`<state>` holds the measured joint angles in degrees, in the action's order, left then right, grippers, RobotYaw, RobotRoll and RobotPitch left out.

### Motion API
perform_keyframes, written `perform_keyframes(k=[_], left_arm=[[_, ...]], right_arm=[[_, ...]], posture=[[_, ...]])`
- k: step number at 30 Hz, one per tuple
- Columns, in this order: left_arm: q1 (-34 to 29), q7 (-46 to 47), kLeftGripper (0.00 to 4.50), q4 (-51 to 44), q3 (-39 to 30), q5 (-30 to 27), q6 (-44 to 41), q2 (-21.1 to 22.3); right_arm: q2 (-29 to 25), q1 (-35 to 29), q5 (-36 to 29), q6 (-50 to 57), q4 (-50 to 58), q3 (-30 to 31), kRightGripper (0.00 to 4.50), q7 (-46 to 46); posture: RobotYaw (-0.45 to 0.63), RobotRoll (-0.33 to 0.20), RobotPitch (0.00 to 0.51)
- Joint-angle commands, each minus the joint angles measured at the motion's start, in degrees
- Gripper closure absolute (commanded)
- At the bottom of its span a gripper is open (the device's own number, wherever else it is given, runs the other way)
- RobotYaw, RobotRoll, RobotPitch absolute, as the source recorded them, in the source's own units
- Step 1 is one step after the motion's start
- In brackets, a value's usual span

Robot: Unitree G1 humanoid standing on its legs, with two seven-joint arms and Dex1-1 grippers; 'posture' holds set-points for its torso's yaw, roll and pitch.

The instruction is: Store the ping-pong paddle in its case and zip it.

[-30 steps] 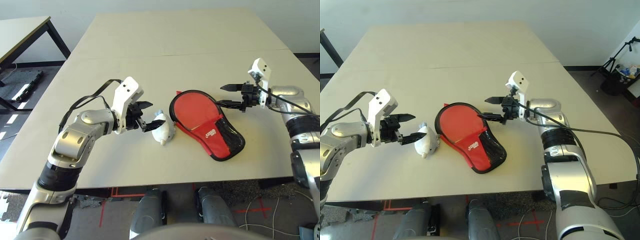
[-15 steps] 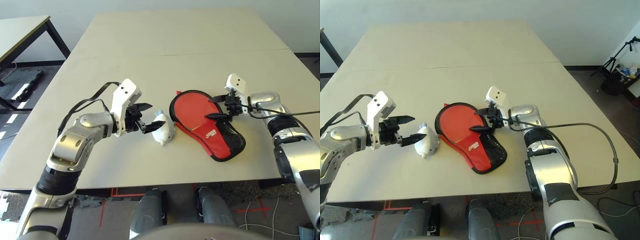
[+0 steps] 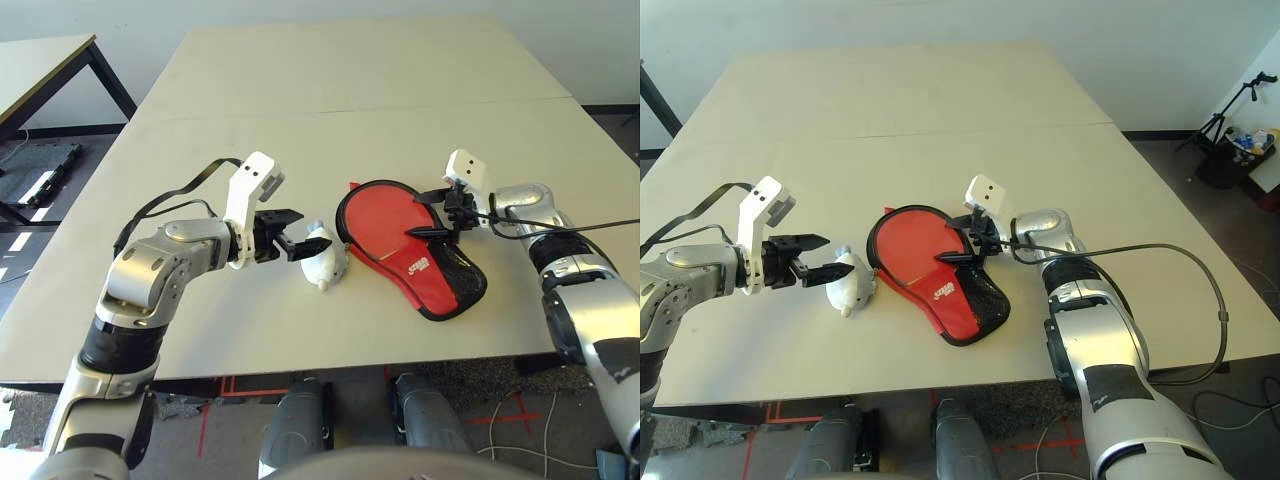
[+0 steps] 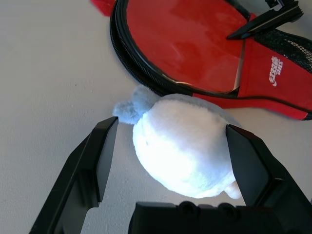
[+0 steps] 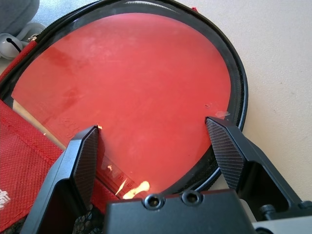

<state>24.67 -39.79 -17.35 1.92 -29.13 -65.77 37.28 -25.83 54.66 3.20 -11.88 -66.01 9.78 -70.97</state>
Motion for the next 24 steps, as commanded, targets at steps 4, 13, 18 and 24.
perform_keyframes(k=[4,13,18,24], left_arm=[[0.3,0.1,0.00,1.6,1.3,-1.0,-3.4,0.5],[-0.4,-0.5,0.00,0.8,3.9,-3.0,-6.2,0.5],[-0.7,-0.6,0.62,0.9,4.1,-3.6,-6.2,0.2],[-0.2,-0.3,2.47,1.2,3.9,-4.1,-5.4,0.1]], right_arm=[[0.6,-1.6,2.2,-0.2,-1.3,1.2,0.01,0.6],[0.3,-1.8,2.9,-1.1,-1.3,1.6,0.01,1.2],[0.2,-1.8,3.1,-1.2,-1.4,1.6,0.00,1.5],[0.2,-1.8,3.6,-1.4,-1.5,1.7,0.00,1.9]], posture=[[0.05,0.000,0.104],[0.05,0.000,0.104],[0.04,0.000,0.105],[0.04,0.000,0.105]])
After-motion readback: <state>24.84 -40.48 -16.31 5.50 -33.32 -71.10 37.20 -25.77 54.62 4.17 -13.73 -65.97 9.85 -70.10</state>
